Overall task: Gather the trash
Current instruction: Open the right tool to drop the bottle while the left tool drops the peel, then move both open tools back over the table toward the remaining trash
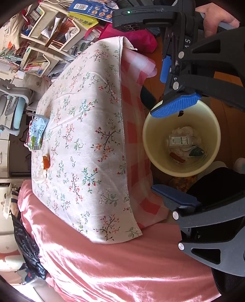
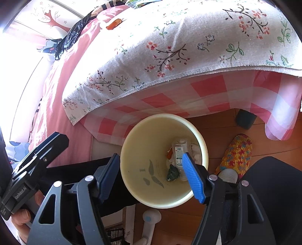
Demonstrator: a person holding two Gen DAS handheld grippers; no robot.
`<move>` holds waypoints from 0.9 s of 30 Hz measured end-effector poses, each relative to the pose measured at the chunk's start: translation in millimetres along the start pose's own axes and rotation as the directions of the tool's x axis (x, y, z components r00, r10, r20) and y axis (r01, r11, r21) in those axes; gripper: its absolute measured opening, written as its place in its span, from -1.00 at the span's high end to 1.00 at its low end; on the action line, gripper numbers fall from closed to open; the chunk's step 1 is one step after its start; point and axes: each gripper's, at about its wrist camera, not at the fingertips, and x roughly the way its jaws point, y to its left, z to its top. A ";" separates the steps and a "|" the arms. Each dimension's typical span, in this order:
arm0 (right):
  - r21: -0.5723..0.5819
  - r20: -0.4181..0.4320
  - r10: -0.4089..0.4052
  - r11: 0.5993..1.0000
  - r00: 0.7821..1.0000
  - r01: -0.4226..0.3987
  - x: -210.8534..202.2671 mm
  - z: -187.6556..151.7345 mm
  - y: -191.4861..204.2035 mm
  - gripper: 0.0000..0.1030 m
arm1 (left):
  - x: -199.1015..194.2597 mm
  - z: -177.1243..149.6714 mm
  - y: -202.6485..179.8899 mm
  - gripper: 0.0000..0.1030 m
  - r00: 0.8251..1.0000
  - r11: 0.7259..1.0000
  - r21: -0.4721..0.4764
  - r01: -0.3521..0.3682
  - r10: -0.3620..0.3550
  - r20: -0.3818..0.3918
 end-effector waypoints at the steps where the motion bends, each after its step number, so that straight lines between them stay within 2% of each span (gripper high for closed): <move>1: -0.001 -0.001 -0.001 1.000 1.000 0.001 0.3 -0.1 0.2 -0.29 | -0.2 0.4 0.7 -0.37 1.000 1.000 -0.003 0.000 0.000 0.002; 14: -0.018 -0.016 -0.012 1.000 1.000 0.012 4.1 -1.5 3.1 -0.29 | -2.1 1.8 0.6 -0.37 1.000 1.000 -0.005 -0.004 0.004 0.021; 27: -0.058 -0.011 -0.032 0.998 0.999 0.031 5.1 -3.9 10.1 -0.29 | -17.6 6.9 -1.7 -0.51 0.991 0.999 0.009 -0.049 0.048 0.128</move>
